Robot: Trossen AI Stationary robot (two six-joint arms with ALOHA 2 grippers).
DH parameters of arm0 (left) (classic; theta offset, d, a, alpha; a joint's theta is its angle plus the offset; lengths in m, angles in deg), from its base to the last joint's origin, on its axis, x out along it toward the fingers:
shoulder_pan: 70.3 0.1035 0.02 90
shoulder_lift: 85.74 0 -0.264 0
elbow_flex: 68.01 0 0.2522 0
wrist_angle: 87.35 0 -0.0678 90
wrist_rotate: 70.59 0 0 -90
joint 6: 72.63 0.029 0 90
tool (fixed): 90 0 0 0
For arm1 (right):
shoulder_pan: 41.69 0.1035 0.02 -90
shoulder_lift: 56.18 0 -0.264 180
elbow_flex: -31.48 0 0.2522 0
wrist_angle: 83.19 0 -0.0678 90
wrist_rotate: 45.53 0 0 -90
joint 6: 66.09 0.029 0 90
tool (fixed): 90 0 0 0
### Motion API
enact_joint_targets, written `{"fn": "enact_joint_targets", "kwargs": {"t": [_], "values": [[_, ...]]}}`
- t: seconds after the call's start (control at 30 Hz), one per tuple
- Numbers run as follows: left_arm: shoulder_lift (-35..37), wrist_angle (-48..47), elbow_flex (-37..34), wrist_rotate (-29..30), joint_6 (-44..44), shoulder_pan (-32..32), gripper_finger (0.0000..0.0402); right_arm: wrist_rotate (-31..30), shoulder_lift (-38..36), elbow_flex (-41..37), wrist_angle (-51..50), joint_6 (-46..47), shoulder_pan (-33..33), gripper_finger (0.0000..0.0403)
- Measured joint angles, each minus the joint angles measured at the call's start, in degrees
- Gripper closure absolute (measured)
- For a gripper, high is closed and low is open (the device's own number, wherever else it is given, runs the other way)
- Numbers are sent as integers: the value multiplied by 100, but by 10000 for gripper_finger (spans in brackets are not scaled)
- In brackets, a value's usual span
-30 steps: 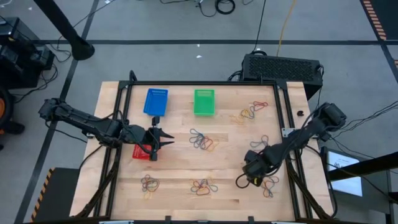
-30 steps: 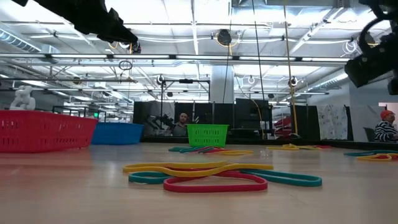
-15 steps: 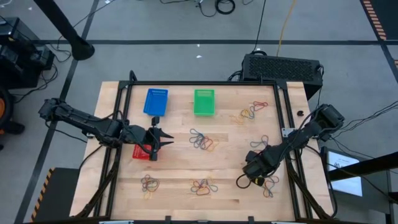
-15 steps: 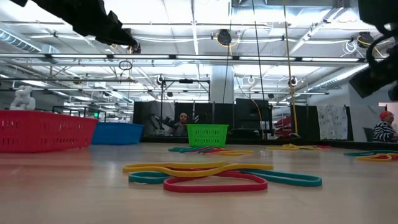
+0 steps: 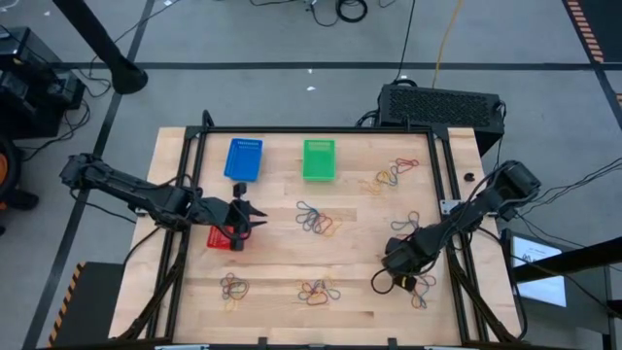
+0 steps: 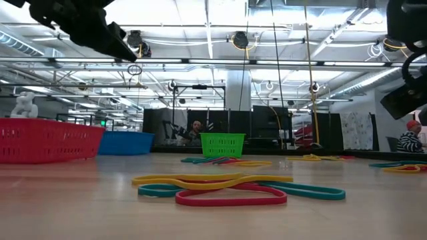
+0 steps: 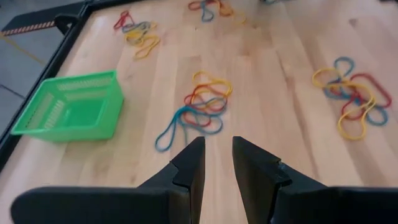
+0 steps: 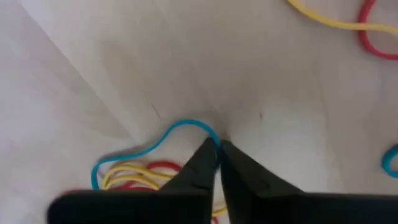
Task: Sort rubber bands into baskets
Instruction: Put the blue rubber band into the red basket
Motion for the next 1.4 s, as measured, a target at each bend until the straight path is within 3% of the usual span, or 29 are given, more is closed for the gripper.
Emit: {"fn": "enact_joint_targets", "kwargs": {"t": [0.27, 0.57, 0.8, 1.03, 1.23, 1.4], "values": [[977, -955, -2, 16, 188, 0, 311, -558, -438, 285, -529, 117, 3, 400], [2583, -975, -554, 86, 9, 0, 311, -1642, -953, 1058, -983, 67, -30, 402], [2821, -547, -610, 339, -119, 0, 311, -3371, -1107, 1959, -815, -973, -30, 402], [2740, -578, -610, 339, -122, 0, 311, -4616, -1108, 2498, 829, -3097, -34, 403], [2722, -580, -610, 339, -124, 0, 311, -4655, -1108, 2514, 2762, -5030, -155, 403], [2722, -582, -610, 341, -117, 0, 311, -4665, -1108, 2514, 3769, -6151, -375, 403]]}}
